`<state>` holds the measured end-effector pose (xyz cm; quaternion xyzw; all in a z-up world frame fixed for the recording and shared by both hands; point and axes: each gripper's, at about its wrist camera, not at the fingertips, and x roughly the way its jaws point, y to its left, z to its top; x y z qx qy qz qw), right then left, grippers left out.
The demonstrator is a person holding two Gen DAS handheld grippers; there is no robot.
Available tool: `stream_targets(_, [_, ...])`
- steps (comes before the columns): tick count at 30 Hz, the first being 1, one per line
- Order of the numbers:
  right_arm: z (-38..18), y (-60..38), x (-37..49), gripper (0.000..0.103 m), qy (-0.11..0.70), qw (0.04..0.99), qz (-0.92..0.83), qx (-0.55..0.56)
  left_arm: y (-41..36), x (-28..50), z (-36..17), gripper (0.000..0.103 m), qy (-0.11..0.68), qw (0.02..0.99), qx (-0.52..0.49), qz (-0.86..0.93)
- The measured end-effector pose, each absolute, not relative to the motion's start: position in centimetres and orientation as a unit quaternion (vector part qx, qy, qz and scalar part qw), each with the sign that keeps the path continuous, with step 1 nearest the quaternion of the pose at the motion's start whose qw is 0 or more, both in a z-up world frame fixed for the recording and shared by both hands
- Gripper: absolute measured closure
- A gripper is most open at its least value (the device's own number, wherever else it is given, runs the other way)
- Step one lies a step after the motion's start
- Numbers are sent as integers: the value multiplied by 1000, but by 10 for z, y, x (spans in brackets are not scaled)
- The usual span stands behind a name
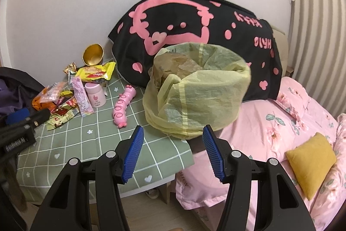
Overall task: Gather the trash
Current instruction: 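Grasp the red paper cup with the right tool while the left tool grasps a red wrapper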
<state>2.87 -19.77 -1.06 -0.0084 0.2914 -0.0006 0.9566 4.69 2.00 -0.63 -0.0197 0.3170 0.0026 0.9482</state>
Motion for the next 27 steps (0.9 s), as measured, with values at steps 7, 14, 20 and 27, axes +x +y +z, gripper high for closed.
stream_targets(7, [-28, -171, 87, 49, 323, 946, 21, -1, 93, 100, -10, 31, 326, 942, -67, 52])
stream_targets(14, [-21, -127, 155, 49, 320, 946, 41, -9, 141, 168, -2, 30, 322, 942, -83, 47])
stream_targets(20, [-14, -101, 202, 49, 324, 945, 38, -18, 158, 251, 1, 21, 337, 938, -81, 6])
stream_targets(27, [-1, -84, 225, 49, 333, 942, 23, -35, 187, 320, -27, 26, 386, 912, -140, -6])
